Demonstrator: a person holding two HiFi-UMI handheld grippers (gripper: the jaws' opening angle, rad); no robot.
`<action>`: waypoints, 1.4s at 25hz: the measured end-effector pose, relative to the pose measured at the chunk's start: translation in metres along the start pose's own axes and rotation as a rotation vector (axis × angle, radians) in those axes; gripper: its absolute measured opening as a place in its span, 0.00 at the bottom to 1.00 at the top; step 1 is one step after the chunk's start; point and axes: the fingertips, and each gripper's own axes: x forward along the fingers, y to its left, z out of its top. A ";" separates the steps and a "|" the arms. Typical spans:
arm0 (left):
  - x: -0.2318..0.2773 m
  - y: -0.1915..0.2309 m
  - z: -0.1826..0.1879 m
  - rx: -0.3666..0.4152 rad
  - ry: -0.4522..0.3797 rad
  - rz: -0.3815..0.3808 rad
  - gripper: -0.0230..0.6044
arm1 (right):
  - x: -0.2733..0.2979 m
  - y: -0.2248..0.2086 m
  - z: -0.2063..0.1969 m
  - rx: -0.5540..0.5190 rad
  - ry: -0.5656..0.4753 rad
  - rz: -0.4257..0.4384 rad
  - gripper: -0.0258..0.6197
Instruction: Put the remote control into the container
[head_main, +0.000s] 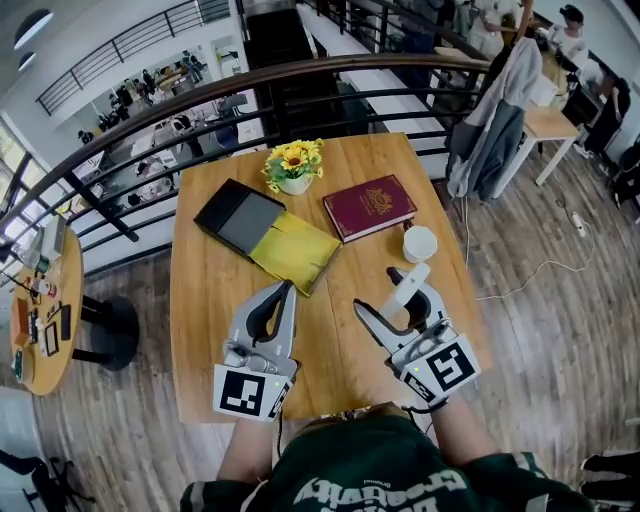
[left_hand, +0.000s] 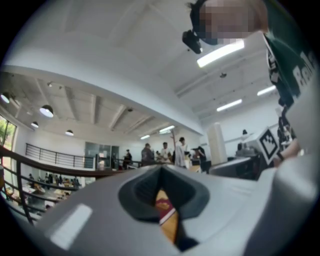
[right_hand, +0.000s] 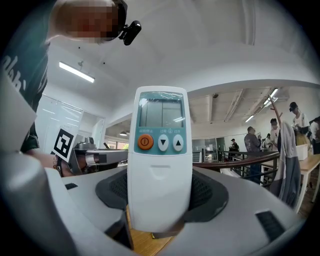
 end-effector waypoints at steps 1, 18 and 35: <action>0.003 -0.001 -0.001 0.006 0.006 0.007 0.03 | 0.001 -0.003 -0.001 0.005 0.000 0.007 0.48; 0.032 0.017 -0.015 0.049 0.051 0.122 0.03 | 0.050 -0.036 -0.040 0.104 0.020 0.110 0.48; 0.050 0.116 -0.072 0.027 0.072 0.178 0.03 | 0.127 -0.040 -0.087 0.097 0.111 0.058 0.48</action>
